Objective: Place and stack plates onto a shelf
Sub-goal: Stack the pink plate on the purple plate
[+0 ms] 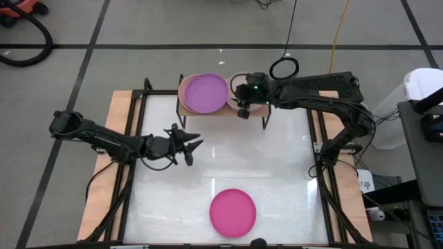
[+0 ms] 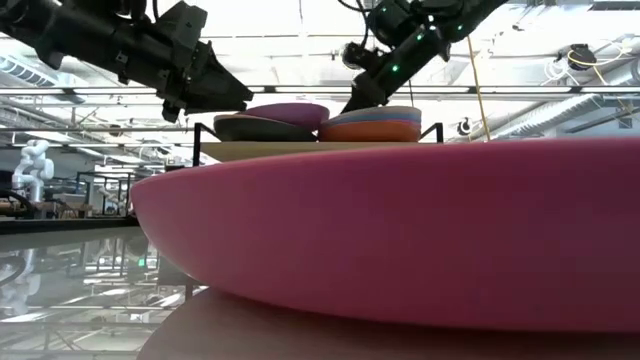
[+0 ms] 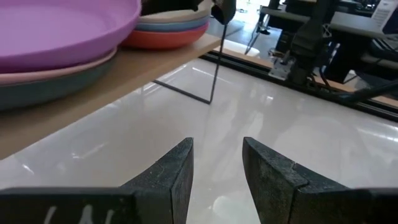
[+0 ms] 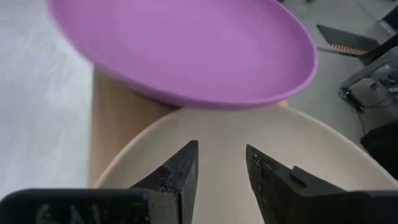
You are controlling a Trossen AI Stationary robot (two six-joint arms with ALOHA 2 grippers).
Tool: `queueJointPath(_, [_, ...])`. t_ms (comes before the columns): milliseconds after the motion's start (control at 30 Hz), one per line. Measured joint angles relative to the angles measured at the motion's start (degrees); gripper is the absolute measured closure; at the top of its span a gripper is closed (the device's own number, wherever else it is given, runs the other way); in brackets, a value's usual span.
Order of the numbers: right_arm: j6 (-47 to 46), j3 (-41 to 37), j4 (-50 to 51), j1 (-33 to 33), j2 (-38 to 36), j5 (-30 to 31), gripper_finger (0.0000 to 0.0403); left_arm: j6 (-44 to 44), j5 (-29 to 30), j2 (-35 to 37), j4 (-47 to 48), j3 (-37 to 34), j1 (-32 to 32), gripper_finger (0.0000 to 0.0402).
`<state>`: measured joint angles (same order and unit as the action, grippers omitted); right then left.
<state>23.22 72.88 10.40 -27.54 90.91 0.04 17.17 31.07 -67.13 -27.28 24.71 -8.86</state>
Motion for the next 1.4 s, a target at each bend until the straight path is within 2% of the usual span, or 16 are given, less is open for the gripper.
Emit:
queueJointPath(167, [0.0,0.0,-5.0,-0.2,-0.1,-0.1,0.0287,0.0,-1.5,0.0,0.0,0.0,0.7,0.0259])
queueJointPath(533, [1.5,0.0,-6.3,-0.1,-0.3,-0.4,0.0287,1.3,-2.2,0.0,0.1,0.0,0.5,0.0259])
queueJointPath(800, [0.8,0.1,-10.5,0.0,1.2,-3.2,0.0287,1.1,-2.5,0.0,0.1,0.0,0.5,0.0259])
queueJointPath(1167, [2.4,0.1,-7.2,-0.1,-3.6,-1.6,0.0287,2.3,-2.5,0.0,0.0,0.0,0.5,0.0259])
queueJointPath(1400, [2.3,0.1,-5.7,-0.7,-2.0,-1.6,0.0287,2.5,-2.5,0.0,0.0,0.0,0.5,0.0259])
